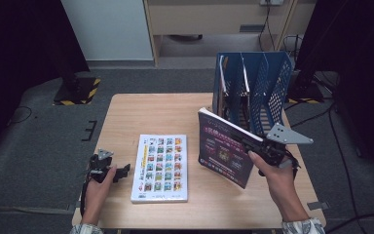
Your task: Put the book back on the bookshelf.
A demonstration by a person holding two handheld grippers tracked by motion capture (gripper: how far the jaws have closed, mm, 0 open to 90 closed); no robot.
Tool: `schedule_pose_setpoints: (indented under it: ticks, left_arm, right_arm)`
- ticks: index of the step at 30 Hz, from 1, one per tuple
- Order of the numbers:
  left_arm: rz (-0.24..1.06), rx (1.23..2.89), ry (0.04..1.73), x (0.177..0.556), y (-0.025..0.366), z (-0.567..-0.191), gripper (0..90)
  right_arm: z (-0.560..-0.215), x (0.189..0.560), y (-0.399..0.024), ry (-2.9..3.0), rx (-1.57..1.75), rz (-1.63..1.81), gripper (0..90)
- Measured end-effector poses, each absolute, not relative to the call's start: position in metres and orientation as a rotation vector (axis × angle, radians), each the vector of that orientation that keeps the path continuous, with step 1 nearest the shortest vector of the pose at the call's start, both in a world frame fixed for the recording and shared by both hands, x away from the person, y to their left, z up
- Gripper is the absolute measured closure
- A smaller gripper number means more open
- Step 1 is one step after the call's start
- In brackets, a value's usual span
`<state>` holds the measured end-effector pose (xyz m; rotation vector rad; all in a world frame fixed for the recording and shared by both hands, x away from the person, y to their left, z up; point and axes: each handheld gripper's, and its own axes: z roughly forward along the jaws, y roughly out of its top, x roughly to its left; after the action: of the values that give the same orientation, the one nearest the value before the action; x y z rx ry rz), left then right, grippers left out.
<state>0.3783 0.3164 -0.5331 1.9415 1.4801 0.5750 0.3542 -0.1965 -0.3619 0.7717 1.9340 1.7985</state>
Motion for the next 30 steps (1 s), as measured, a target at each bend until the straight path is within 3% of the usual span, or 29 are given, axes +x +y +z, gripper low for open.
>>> schedule_pose_setpoints:
  ticks: [30]
  left_arm:
    - [0.603, 1.974, 1.466, 0.378, 0.313, -0.536, 2.8]
  right_arm:
    - [-0.352, 0.339, -0.248, 1.86, 0.838, 1.756, 82.6]
